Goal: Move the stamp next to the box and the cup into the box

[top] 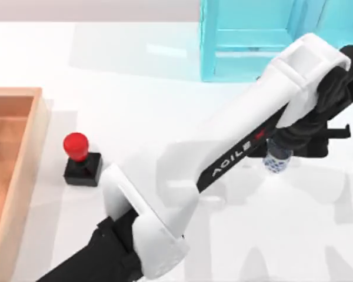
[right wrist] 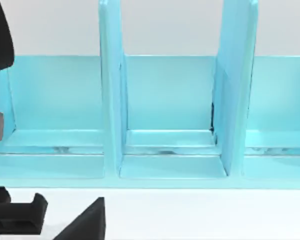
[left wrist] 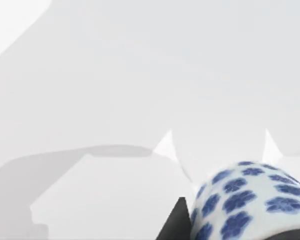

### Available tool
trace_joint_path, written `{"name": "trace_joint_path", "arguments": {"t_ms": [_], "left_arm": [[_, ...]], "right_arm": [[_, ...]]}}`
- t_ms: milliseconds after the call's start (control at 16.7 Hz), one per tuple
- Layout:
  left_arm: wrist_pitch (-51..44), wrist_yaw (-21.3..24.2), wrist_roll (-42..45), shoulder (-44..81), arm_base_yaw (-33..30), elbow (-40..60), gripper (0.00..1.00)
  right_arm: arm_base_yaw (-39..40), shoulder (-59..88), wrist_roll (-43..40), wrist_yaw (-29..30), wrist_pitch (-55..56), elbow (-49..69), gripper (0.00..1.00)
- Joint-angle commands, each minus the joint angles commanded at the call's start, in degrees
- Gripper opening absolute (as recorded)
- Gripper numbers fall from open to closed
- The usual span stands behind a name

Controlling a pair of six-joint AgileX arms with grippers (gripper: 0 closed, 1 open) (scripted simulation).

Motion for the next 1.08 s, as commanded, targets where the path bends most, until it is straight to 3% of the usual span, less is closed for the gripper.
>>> {"name": "trace_joint_path", "arguments": {"t_ms": [660,840,1080], "left_arm": [[20.9,0.5,4.6,-37.0,4.8,-61.4,0.00],[25.3,0.5,5.6,-44.9,5.8,-72.1,0.00],[28.1,0.5,6.2,-49.9,6.4,-78.0,0.00]], "right_arm": [[0.0,0.0,0.0,0.0,0.0,0.0,1.00],[0.0,0.0,0.0,0.0,0.0,0.0,1.00],[0.0,0.0,0.0,0.0,0.0,0.0,1.00]]}}
